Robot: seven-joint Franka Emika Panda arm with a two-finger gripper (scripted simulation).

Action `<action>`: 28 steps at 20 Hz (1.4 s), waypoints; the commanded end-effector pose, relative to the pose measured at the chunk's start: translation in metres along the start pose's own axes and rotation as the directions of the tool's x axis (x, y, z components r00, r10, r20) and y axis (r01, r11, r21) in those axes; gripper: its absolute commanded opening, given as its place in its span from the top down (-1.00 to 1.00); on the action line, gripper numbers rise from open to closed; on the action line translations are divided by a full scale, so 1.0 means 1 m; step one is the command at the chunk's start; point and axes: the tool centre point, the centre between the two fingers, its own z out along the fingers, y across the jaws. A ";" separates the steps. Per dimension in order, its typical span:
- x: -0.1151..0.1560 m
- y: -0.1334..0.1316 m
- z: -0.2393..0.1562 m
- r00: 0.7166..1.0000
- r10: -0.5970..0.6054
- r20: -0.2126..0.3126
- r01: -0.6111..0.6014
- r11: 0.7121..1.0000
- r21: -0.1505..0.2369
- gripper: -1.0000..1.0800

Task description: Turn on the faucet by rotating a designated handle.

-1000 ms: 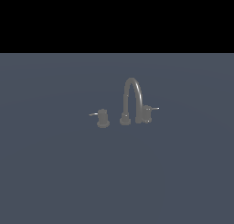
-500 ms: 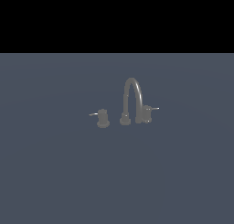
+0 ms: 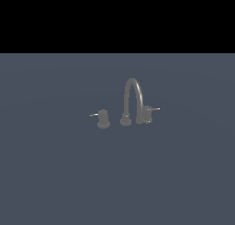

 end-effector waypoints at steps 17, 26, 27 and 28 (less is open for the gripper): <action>0.134 0.027 0.060 0.929 0.370 -0.007 -0.370 0.929 -0.025 1.00; 0.201 0.049 0.117 0.833 0.553 -0.016 -0.553 0.832 -0.035 1.00; 0.208 0.051 0.124 0.820 0.572 -0.017 -0.572 0.819 -0.035 1.00; 0.215 0.054 0.132 0.807 0.590 -0.019 -0.591 0.806 -0.036 1.00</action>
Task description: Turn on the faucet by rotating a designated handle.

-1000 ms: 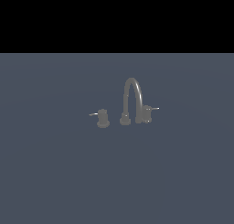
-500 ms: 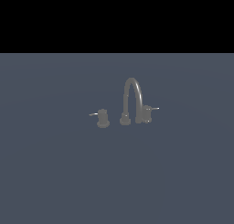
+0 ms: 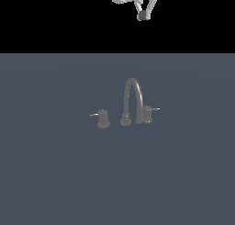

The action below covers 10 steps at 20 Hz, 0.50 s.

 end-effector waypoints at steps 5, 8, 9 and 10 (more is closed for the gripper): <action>0.044 -0.010 0.052 0.989 0.148 -0.004 -0.148 0.989 -0.007 1.00; 0.062 -0.013 0.078 0.977 0.215 -0.006 -0.215 0.977 -0.009 1.00; 0.068 -0.014 0.087 0.972 0.237 -0.006 -0.237 0.971 -0.010 1.00; 0.074 -0.014 0.096 0.966 0.259 -0.007 -0.259 0.966 -0.011 1.00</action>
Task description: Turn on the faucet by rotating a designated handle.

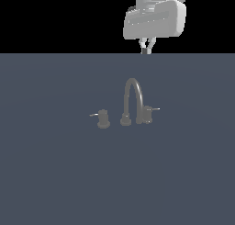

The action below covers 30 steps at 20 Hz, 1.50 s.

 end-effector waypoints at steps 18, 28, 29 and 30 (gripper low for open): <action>0.077 -0.014 0.187 0.919 0.394 -0.008 -0.394 0.919 -0.010 1.00; 0.086 -0.010 0.228 0.885 0.466 -0.009 -0.466 0.884 -0.011 1.00; 0.086 -0.010 0.229 0.884 0.468 -0.009 -0.468 0.884 -0.011 1.00; 0.086 -0.010 0.229 0.883 0.469 -0.009 -0.469 0.883 -0.011 1.00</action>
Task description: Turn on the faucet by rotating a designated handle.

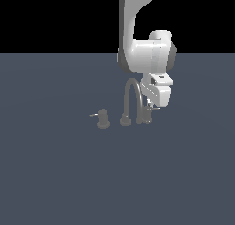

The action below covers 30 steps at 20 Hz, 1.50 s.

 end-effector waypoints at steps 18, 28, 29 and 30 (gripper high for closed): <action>0.011 0.031 0.001 1.000 -0.003 -0.001 0.003 1.000 0.008 1.00; 0.009 0.064 0.001 1.000 0.002 -0.001 -0.002 1.000 0.003 1.00; 0.008 0.067 0.001 1.000 0.003 -0.001 -0.003 1.000 0.002 1.00; 0.008 0.067 0.001 1.000 0.003 -0.001 -0.003 1.000 0.002 1.00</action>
